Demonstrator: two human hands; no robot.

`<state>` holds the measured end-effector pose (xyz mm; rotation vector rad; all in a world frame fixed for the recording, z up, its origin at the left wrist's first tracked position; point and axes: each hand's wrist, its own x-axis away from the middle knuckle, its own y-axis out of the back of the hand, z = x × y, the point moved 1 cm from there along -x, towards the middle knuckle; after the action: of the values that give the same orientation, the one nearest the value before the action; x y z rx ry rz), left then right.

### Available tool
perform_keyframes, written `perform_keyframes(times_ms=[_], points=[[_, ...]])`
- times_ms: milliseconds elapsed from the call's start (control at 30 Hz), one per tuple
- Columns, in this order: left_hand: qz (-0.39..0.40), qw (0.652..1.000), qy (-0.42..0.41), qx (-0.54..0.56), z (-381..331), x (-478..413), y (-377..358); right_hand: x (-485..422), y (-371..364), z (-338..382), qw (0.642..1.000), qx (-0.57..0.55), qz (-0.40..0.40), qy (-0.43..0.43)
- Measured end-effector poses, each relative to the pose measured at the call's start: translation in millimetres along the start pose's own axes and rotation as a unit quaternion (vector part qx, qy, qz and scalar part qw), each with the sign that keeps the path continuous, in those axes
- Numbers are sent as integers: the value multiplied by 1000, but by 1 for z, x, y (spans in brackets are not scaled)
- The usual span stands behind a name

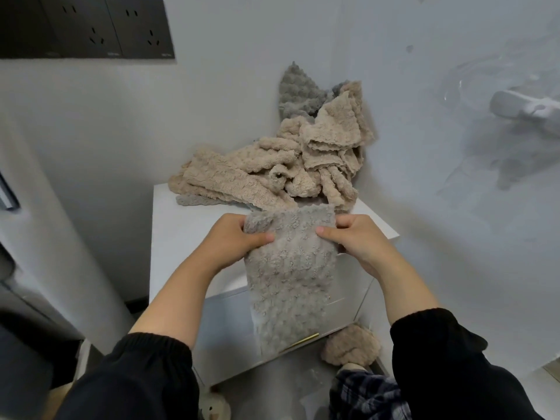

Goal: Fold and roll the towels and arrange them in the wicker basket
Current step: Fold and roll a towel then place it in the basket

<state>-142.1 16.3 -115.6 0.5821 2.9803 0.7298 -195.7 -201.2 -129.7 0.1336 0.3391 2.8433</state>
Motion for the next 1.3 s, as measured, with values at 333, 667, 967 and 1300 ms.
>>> perform_keyframes(times_ms=[333,667,967,1300], points=[[-70,995,33,-70,13,-11,18,-15,-11,12,994,102,16,-20],[-136,988,-12,77,15,-23,15,-28,-24,21,987,-145,11,-66],[-141,975,86,147,22,-24,14,-32,-24,5,998,-33,-27,-51],[-126,974,12,-185,34,-27,1,-31,-31,-11,963,251,-89,26]])
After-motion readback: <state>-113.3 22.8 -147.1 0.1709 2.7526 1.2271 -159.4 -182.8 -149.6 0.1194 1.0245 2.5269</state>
